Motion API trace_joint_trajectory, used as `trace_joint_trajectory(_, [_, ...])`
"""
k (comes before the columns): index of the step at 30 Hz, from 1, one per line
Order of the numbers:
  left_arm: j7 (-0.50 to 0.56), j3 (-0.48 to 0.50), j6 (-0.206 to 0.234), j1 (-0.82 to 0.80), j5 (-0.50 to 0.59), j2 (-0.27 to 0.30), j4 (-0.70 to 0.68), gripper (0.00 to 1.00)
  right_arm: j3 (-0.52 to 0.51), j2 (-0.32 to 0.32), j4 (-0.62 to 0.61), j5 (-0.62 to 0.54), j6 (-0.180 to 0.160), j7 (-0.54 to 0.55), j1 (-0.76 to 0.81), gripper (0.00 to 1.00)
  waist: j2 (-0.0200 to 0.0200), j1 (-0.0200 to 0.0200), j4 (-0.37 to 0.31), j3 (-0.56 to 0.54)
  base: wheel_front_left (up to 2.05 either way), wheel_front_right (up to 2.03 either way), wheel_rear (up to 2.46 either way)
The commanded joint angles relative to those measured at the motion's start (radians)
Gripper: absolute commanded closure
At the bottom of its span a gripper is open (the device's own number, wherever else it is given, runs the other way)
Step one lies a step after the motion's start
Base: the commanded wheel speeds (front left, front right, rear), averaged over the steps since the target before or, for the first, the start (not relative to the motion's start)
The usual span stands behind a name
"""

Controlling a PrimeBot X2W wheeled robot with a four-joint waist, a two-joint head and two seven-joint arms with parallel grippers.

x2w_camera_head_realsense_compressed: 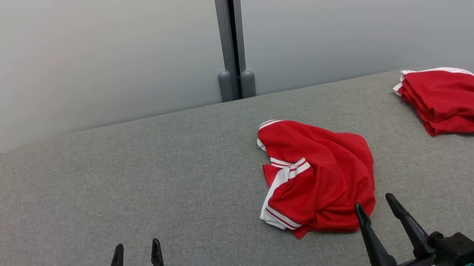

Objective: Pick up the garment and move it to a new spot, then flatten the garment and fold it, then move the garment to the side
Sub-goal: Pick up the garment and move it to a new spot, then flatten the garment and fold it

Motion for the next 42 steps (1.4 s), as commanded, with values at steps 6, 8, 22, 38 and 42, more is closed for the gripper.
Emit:
trace_joint_trajectory(6, [0.000,-0.003,0.012,0.011,-0.009,0.002,-0.007,0.00,-0.009,0.000,-0.006,-0.003,-0.002,0.000,-0.004,0.00,-0.0001,0.0000,-0.004,0.002,0.00,0.00,0.00])
trace_joint_trajectory(8, [0.000,-0.004,0.012,0.010,-0.009,0.002,-0.006,0.00,-0.010,0.001,-0.006,-0.003,-0.002,0.000,-0.003,0.00,-0.0001,0.0000,-0.003,0.002,0.00,0.00,0.00])
trace_joint_trajectory(22, [0.000,-0.018,0.019,0.007,0.001,0.002,-0.004,0.00,-0.019,0.003,-0.012,-0.005,-0.002,0.000,-0.003,0.00,-0.0001,0.0000,0.005,0.008,0.00,0.00,0.00])
trace_joint_trajectory(38, [0.000,-0.095,-0.098,-0.104,0.028,0.002,0.078,0.00,-0.023,0.005,-0.021,-0.009,-0.002,0.000,-0.036,0.00,-0.0001,0.0000,-0.085,0.060,0.00,0.00,0.00])
trace_joint_trajectory(42, [0.000,-0.160,-0.143,-0.189,0.014,0.003,0.190,0.00,-0.026,0.006,-0.029,-0.009,-0.002,0.000,-0.045,0.00,-0.0001,0.0000,-0.140,0.085,0.00,0.00,0.00])
